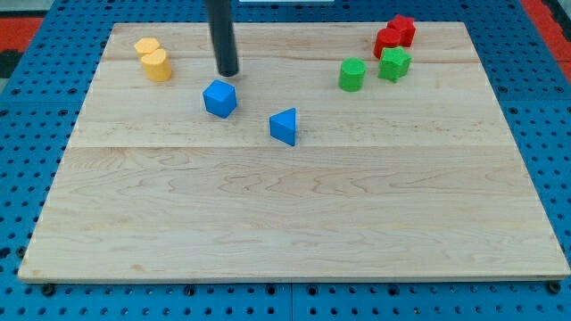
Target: Push the blue cube to the bottom left side of the board
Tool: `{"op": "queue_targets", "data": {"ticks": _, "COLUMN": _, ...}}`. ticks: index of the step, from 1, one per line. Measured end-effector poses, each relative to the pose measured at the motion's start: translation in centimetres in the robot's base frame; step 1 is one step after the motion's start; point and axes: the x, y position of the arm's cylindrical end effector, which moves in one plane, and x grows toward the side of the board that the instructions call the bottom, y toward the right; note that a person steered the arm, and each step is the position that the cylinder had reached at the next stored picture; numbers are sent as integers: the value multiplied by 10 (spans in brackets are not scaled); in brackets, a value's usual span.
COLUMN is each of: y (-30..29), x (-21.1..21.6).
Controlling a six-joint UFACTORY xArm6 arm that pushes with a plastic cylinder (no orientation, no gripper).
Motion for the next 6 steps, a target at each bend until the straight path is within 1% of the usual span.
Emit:
{"op": "queue_targets", "data": {"ticks": 1, "y": -78, "x": 70}}
{"op": "queue_targets", "data": {"ticks": 2, "y": -103, "x": 97}}
{"op": "queue_targets", "data": {"ticks": 3, "y": -57, "x": 54}}
{"op": "queue_targets", "data": {"ticks": 4, "y": -33, "x": 112}}
{"op": "queue_targets", "data": {"ticks": 5, "y": -42, "x": 154}}
{"op": "queue_targets", "data": {"ticks": 6, "y": -14, "x": 146}}
